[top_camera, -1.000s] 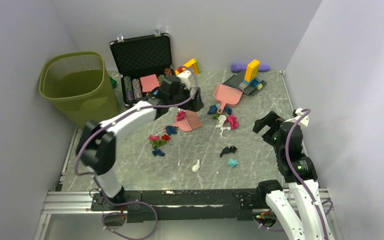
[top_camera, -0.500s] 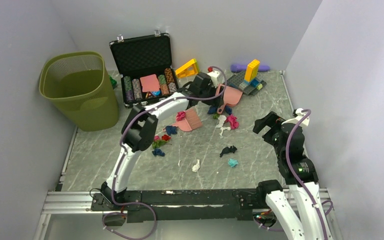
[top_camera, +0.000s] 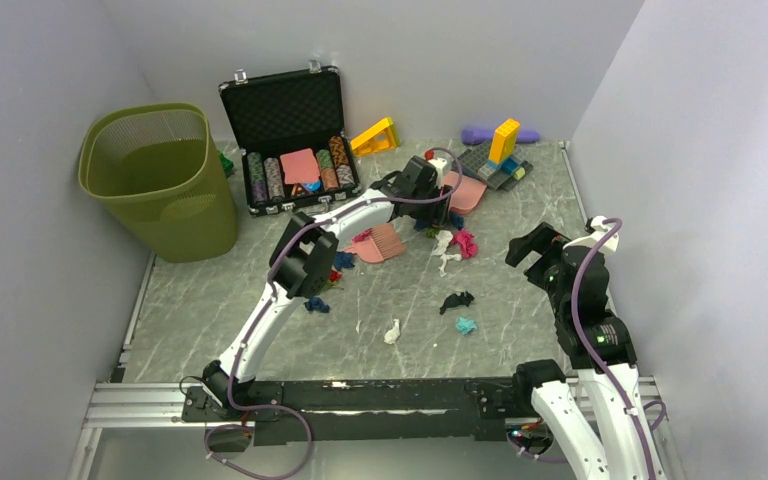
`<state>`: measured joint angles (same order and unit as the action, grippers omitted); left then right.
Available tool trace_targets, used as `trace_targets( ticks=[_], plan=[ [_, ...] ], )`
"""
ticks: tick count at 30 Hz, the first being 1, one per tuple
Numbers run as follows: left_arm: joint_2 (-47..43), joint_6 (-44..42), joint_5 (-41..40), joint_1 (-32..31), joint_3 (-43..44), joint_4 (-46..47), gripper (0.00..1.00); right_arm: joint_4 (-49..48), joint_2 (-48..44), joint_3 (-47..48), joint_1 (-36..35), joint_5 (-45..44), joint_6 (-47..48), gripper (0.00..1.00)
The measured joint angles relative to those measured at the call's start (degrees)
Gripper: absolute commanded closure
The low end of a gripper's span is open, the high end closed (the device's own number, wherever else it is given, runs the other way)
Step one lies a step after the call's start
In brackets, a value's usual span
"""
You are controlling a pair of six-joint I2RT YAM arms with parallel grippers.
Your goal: Sweep away the paper scraps from the table
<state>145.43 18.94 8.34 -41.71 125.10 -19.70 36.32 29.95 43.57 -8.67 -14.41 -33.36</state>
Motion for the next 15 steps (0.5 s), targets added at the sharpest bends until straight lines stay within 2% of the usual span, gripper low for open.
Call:
trace_targets(
  ticks=[5, 9, 15],
  plan=[
    [0.3, 0.9, 0.9, 0.1, -0.1, -0.7, 0.59, 0.0, 0.0, 0.0, 0.0, 0.0, 0.0, 0.01],
    [-0.4, 1.1, 1.3, 0.1, -2.4, 1.0, 0.64, 0.0, 0.0, 0.0, 0.0, 0.1, 0.0, 0.01],
    [-8.1, 0.0, 0.8, 0.0, -12.1, 2.4, 0.70, 0.0, 0.0, 0.0, 0.0, 0.5, 0.0, 0.00]
  ],
)
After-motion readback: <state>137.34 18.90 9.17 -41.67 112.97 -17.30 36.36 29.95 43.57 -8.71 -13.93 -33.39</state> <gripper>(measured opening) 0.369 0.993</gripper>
